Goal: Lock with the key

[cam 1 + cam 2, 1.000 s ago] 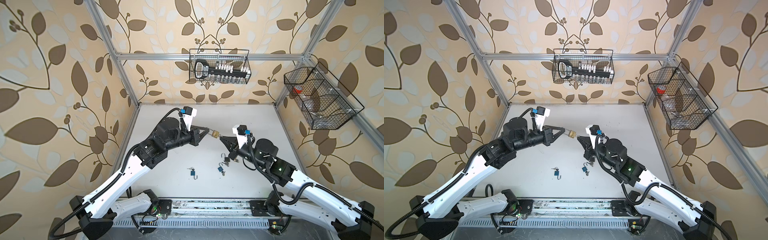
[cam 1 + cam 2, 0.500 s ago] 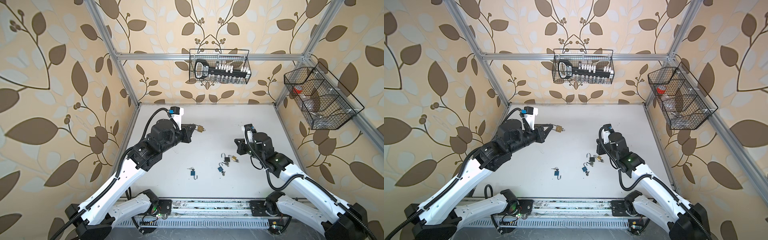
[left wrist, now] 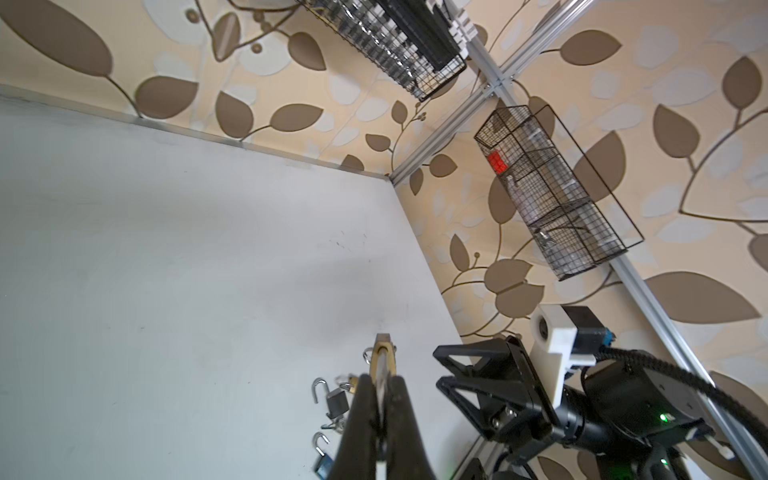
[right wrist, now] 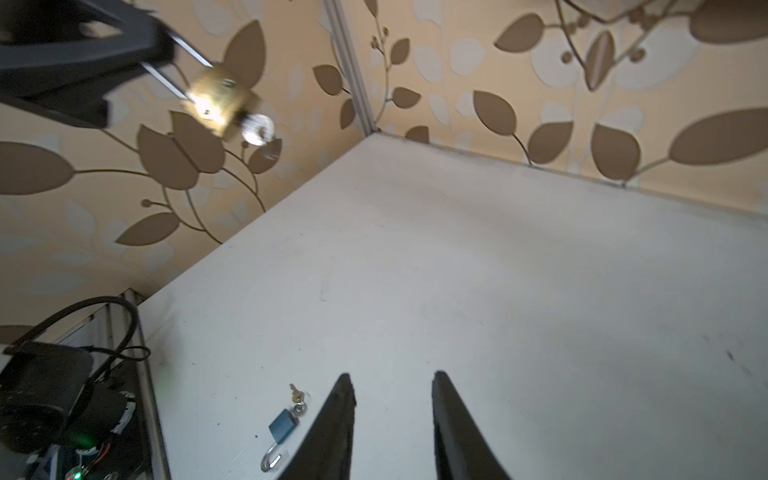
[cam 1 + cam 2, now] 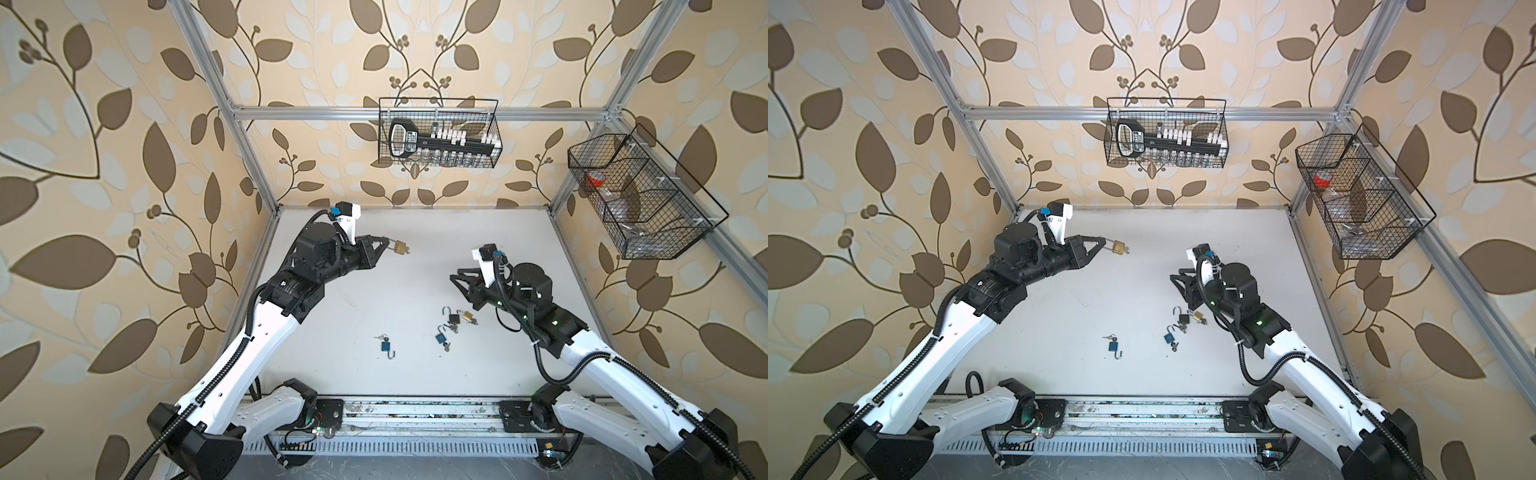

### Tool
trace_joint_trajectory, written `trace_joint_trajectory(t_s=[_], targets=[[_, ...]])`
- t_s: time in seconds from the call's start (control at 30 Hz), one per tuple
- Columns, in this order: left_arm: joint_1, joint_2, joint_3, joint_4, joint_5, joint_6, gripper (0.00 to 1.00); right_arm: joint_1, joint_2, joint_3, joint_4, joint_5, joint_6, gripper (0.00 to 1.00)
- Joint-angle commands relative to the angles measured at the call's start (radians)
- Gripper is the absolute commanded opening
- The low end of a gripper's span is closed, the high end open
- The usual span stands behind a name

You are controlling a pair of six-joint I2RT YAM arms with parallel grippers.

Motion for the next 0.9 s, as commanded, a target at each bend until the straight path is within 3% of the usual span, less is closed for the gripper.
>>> trace_joint_trajectory(t_s=[0.0,0.27,0.57,0.87], targets=[[-0.001,0.01,0.001,0.162,0.133,-0.052,0.0,0.098,0.021,0.034,0.111,0.128,-0.108,0.43],[-0.001,0.045,0.009,0.239,0.195,-0.075,0.0,0.166,0.091,0.084,0.238,0.27,-0.129,0.46],[-0.001,0.04,0.009,0.246,0.208,-0.083,0.0,0.166,0.17,0.17,0.257,0.237,-0.161,0.41],[-0.001,0.032,0.017,0.231,0.215,-0.077,0.0,0.167,0.204,0.207,0.254,0.228,-0.163,0.28]])
